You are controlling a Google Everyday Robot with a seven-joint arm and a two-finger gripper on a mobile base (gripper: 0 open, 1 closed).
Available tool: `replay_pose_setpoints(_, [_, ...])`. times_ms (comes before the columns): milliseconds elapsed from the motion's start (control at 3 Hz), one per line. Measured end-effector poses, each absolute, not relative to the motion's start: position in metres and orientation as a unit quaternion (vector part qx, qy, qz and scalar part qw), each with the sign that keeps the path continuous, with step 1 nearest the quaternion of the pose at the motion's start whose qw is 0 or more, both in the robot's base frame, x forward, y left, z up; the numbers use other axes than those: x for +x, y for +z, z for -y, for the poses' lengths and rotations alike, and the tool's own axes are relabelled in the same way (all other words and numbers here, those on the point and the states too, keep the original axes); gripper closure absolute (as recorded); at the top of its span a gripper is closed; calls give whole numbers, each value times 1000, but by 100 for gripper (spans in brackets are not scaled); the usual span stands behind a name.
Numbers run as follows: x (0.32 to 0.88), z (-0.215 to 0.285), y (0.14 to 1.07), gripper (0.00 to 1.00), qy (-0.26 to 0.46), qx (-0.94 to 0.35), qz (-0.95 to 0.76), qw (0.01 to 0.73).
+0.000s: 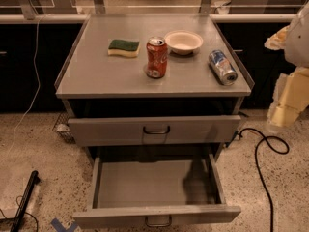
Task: Close middle drawer
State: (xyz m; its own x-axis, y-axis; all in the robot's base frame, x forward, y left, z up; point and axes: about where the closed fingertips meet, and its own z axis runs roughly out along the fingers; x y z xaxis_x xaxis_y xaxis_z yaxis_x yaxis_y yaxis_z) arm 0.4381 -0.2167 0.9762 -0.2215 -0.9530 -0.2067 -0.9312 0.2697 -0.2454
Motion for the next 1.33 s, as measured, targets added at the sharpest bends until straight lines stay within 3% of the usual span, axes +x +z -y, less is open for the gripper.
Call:
replay_pose_setpoints(667, [424,217,960,0,-20,-593,-784,183])
replay_pose_setpoints(1333, [354,201,837,0,94,-562,-793,213])
